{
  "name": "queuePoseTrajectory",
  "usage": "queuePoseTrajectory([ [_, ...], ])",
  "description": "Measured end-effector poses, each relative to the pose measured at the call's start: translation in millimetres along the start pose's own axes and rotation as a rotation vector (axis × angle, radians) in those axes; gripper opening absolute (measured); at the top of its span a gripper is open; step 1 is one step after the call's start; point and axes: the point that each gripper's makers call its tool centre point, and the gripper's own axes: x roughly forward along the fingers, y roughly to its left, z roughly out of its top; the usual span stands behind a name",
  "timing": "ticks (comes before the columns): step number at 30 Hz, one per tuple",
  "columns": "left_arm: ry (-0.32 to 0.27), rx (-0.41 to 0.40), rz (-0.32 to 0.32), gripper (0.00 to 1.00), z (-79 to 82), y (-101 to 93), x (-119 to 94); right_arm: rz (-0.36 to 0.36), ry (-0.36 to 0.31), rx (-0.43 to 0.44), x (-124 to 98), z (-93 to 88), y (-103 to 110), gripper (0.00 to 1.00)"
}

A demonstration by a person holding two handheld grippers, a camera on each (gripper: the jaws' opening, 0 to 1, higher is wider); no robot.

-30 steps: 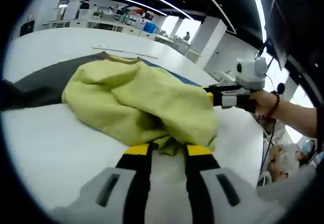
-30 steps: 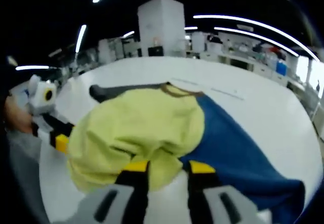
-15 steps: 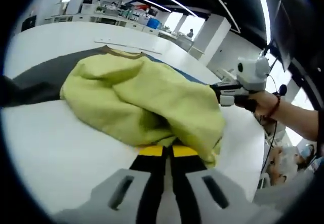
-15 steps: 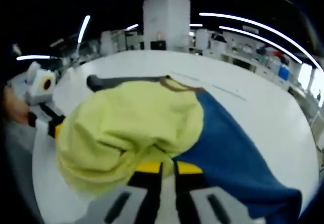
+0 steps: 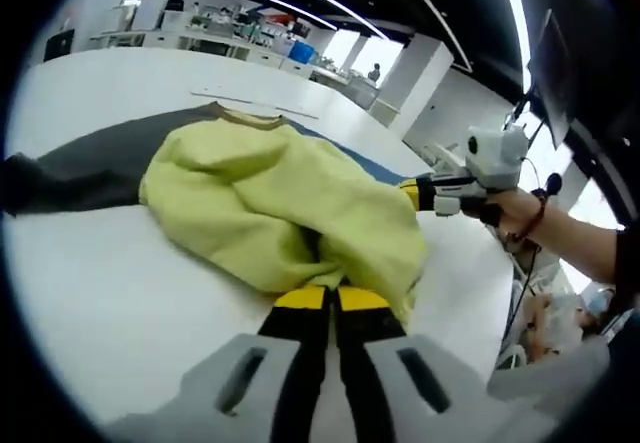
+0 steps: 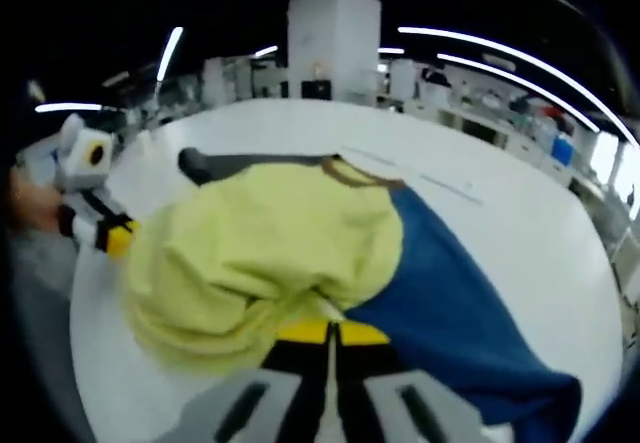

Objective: Fold the garment on the visible template until the final outline fits inside the template.

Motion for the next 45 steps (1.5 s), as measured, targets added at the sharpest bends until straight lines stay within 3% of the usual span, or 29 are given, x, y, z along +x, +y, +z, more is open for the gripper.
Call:
queuePoseTrajectory([
  [13,-0.001,0.002,-0.001,0.00,6.5,4.7,-37,-0.016,0.031,0.033,-31,-12.2,14,0.00],
  [15,0.003,0.001,0.003,0.00,5.7,5.1,-44,-0.026,0.077,0.073,-36,-22.9,17,0.00],
  [19,0.011,0.004,0.009,0.00,4.6,8.0,-56,-0.028,0.051,0.103,-45,-26.5,23,0.00],
  [29,0.017,-0.012,0.023,0.00,-1.0,19.1,-77,-0.049,0.058,0.158,-68,-38.6,37,0.00],
  [45,0.080,0.013,0.060,0.00,-16.7,42.3,-100,-0.078,0.097,0.241,-93,-69.2,55,0.00],
])
